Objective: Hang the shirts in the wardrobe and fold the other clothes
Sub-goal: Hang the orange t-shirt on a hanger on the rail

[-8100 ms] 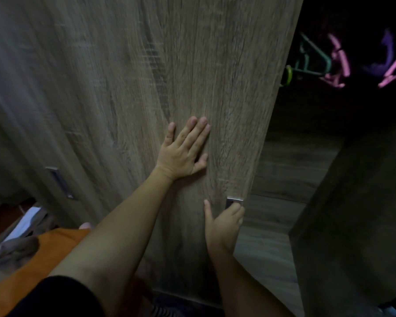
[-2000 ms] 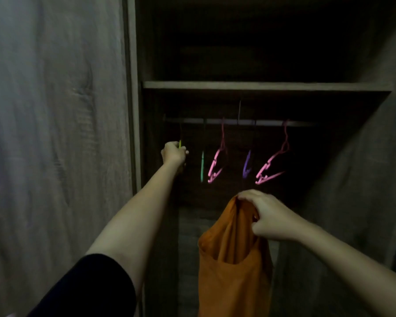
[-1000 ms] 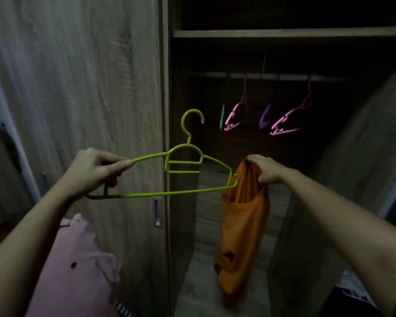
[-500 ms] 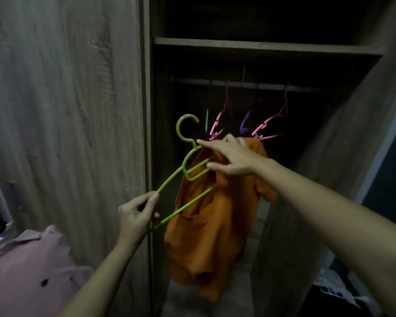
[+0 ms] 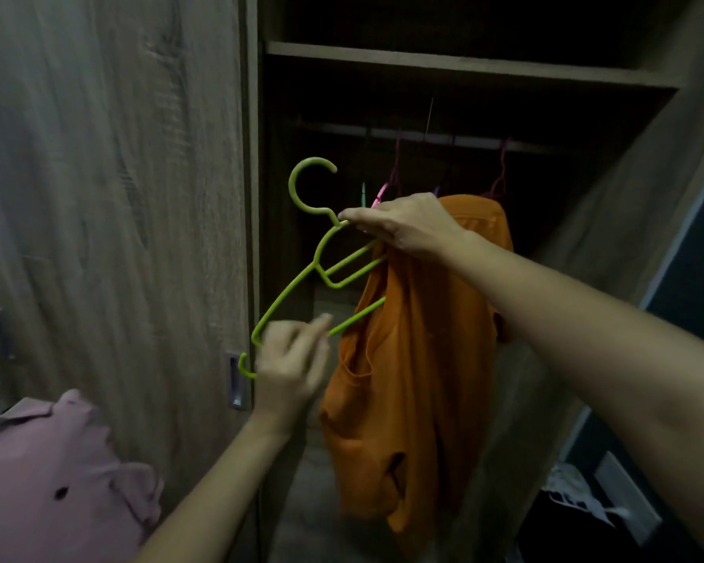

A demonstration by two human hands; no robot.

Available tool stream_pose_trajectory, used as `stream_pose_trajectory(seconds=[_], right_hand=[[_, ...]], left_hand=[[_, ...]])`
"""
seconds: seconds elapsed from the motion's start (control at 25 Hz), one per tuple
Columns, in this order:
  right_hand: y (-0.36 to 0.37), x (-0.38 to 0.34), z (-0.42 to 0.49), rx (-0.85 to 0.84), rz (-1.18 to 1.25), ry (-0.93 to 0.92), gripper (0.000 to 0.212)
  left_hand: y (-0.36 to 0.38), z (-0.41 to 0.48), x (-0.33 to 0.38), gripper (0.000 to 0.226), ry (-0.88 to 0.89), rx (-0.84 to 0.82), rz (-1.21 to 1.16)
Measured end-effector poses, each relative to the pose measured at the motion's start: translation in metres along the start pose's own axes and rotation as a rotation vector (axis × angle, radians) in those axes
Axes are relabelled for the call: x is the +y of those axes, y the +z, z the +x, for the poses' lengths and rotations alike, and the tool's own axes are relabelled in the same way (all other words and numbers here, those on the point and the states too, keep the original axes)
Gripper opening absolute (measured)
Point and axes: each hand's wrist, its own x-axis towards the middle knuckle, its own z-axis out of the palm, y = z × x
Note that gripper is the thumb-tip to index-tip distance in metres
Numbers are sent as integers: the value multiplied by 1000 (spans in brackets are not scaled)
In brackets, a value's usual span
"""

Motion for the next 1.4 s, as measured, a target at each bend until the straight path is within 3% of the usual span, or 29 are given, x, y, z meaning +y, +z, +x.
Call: stream_pose_trajectory(seconds=[0.08, 0.16, 0.24, 0.36, 0.44, 0.56, 0.68, 0.8, 0.96, 1.16, 1.4], right_hand=[[2, -2, 3, -31, 29, -4, 39], [0, -1, 3, -32, 20, -15, 37], [-7, 8, -4, -19, -6, -18, 36], [-11, 24, -20, 19, 9, 32, 36], [-10, 28, -26, 64, 41, 61, 36], [-11, 19, -25, 97, 80, 46, 37], [-10, 13, -25, 96, 111, 29, 37], [-12, 13, -30, 84, 125, 27, 37], [-21, 21, -40, 106, 68, 50, 37], [-22, 45, -83, 93, -34, 199, 36], [-2, 34, -123, 30, -76, 129, 35]], left_hand=[[14, -5, 18, 39, 71, -303, -11], [27, -20, 18, 59, -45, -595, 161], [29, -39, -5, 70, -123, -727, 222], [23, -51, -27, 63, -163, -767, 74], [25, -41, -19, 58, -174, -883, -34], [44, -29, 2, 69, -256, -952, -25], [64, -21, 4, 64, -317, -966, 25], [76, -13, 7, 62, -281, -1042, 9], [73, -17, -11, 46, -299, -1005, 6], [40, -47, -73, 57, -219, -1050, -29], [12, 25, -112, 46, -52, -1217, -15]])
